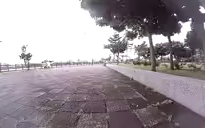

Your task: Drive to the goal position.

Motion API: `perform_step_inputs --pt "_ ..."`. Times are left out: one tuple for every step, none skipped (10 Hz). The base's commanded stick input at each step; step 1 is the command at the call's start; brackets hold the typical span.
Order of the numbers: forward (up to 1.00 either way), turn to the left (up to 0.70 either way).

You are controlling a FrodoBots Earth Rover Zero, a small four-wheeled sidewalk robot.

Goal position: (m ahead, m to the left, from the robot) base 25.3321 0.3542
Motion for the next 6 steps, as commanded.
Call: perform_step_inputs --pt "1.00 0.00" --pt "1.00 0.00" --pt "1.00 0.00" --pt "1.00 0.00" --pt "1.00 0.00" --pt "1.00 0.00"
